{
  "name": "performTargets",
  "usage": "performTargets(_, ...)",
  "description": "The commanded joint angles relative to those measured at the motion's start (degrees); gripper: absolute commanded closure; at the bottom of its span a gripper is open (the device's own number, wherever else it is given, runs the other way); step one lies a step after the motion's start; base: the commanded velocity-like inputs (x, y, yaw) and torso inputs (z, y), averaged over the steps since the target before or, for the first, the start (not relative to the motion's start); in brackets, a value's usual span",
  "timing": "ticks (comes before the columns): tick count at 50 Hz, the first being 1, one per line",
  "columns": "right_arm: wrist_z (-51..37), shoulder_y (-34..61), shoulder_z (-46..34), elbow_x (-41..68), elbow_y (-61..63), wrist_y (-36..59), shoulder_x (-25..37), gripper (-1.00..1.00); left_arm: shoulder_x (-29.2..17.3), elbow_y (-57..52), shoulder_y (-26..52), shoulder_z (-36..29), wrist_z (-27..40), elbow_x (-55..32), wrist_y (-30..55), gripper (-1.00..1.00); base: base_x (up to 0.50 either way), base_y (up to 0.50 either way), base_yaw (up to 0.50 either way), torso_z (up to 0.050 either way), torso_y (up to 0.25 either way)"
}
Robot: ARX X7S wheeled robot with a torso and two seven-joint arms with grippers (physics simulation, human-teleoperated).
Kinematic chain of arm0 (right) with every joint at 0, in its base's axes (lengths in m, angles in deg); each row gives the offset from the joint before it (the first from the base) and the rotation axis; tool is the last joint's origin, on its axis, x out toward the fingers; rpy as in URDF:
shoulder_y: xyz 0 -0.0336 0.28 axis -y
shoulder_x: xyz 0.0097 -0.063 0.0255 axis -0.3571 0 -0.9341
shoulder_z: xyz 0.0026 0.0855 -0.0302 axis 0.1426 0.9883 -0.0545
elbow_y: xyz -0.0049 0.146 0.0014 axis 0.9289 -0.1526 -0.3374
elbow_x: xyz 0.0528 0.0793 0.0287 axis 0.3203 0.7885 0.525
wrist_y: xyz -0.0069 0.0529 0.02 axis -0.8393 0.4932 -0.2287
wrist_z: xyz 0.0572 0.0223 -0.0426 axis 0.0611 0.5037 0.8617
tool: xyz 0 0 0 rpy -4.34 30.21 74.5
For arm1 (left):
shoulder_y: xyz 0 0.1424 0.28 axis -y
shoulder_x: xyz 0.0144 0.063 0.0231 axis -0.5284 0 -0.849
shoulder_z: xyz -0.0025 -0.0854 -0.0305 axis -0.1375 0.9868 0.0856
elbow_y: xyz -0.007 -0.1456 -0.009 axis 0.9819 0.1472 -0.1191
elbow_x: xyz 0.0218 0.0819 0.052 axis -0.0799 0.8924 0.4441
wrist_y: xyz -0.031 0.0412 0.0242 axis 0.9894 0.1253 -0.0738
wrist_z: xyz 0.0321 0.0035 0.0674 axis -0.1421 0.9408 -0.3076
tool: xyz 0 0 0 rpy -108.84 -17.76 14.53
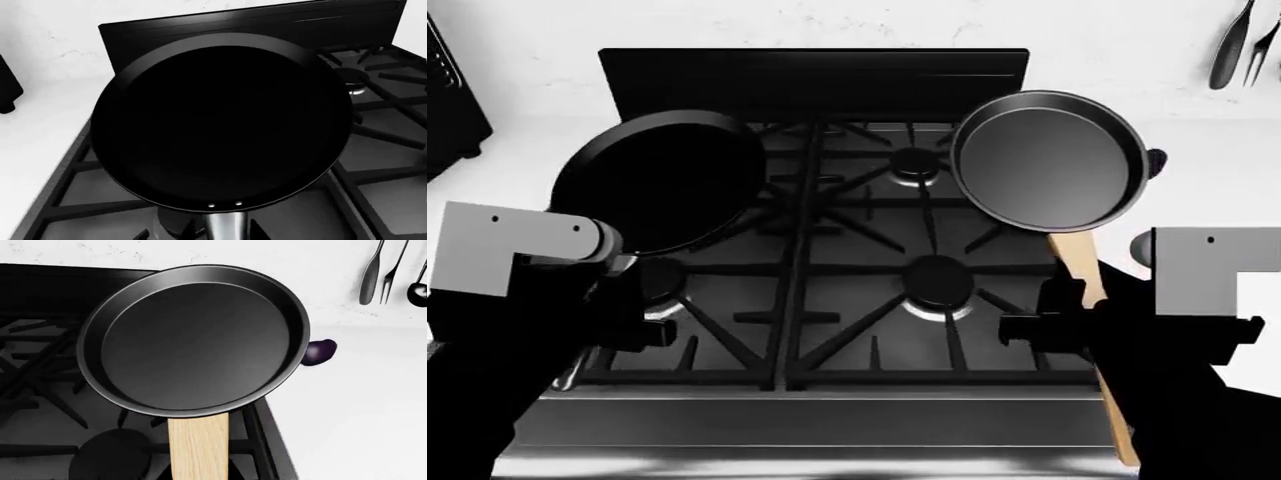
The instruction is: Place both pans onto different burners. Then place the eggplant and the lamb chop on different pans.
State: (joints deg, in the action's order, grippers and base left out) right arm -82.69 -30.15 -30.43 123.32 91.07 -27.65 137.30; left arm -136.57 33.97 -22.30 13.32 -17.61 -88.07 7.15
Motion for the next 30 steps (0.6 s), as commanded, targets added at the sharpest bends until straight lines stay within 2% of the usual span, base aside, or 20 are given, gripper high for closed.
performTargets(1, 0.3, 1.0, 2.4, -2.6, -0.2, -0.3, 0.1, 1.0, 0.1, 0.2, 2.2, 2.1, 1.3, 3.2, -0.7, 1.0, 0.0, 0.37, 0.0, 0.0, 0.0)
performTargets(15, 0.9, -0.5, 3.0, -3.0, -0.2, -1.7, 0.6, 1.0, 0.4, 0.6, 3.2, 1.6, 1.7, 2.8, -0.3, 1.0, 0.0, 0.32, 0.0, 0.001, 0.005)
performTargets(30, 0.7, -0.5, 3.6, -3.2, 0.1, -2.3, 0.7, 1.0, 0.3, 0.4, 3.1, 1.8, 1.5, 3.2, -0.8, 1.0, 0.0, 0.02, 0.0, 0.001, 0.004)
